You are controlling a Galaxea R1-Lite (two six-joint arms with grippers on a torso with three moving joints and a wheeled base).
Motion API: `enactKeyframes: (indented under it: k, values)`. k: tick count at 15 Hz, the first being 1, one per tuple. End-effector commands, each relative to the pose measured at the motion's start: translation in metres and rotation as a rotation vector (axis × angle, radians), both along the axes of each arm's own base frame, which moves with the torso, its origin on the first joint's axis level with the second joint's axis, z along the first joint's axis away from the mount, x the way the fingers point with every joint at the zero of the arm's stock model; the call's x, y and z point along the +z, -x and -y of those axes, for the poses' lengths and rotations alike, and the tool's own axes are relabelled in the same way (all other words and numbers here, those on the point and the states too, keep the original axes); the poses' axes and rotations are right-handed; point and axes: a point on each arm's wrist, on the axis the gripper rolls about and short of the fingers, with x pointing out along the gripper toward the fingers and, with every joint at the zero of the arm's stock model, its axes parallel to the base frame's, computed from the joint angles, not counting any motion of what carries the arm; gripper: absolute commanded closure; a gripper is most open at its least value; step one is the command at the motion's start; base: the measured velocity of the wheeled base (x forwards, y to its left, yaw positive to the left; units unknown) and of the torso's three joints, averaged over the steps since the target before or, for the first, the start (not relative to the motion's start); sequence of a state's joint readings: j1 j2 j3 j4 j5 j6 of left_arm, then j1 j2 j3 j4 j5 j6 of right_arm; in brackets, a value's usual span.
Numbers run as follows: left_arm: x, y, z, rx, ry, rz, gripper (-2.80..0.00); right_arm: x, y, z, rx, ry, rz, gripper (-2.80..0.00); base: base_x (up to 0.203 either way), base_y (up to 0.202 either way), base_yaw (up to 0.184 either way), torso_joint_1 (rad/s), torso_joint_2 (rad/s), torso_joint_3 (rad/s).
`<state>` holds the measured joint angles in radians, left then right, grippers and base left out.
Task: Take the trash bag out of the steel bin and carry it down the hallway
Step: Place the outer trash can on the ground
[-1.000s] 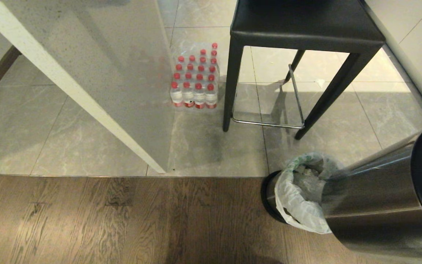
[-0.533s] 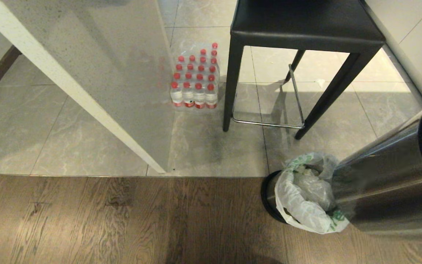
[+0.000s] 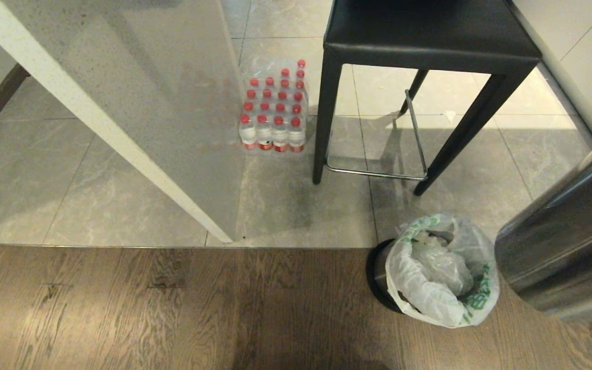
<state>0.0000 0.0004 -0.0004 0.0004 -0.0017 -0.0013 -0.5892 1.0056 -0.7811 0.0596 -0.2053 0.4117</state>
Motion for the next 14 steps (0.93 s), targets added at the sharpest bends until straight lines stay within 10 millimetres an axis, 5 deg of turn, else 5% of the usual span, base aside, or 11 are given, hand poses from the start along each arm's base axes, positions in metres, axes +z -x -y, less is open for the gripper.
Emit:
enactKeyframes:
  k: [1,8,14]
  values:
    - [0.0,0.0,0.0,0.0,0.0,0.0,0.0,-0.019,-0.021,0.027,-0.06,-0.085,-0.102,0.0,0.0,0.0,0.0,0.0,0.0,0.0]
    - [0.0,0.0,0.0,0.0,0.0,0.0,0.0,-0.094,-0.078,0.13,-0.099,-0.281,-0.172,0.0,0.0,0.0,0.0,0.0,0.0,0.0]
    - [0.0,0.0,0.0,0.0,0.0,0.0,0.0,-0.172,-0.124,0.204,-0.084,-0.244,-0.148,0.0,0.0,0.0,0.0,0.0,0.0,0.0]
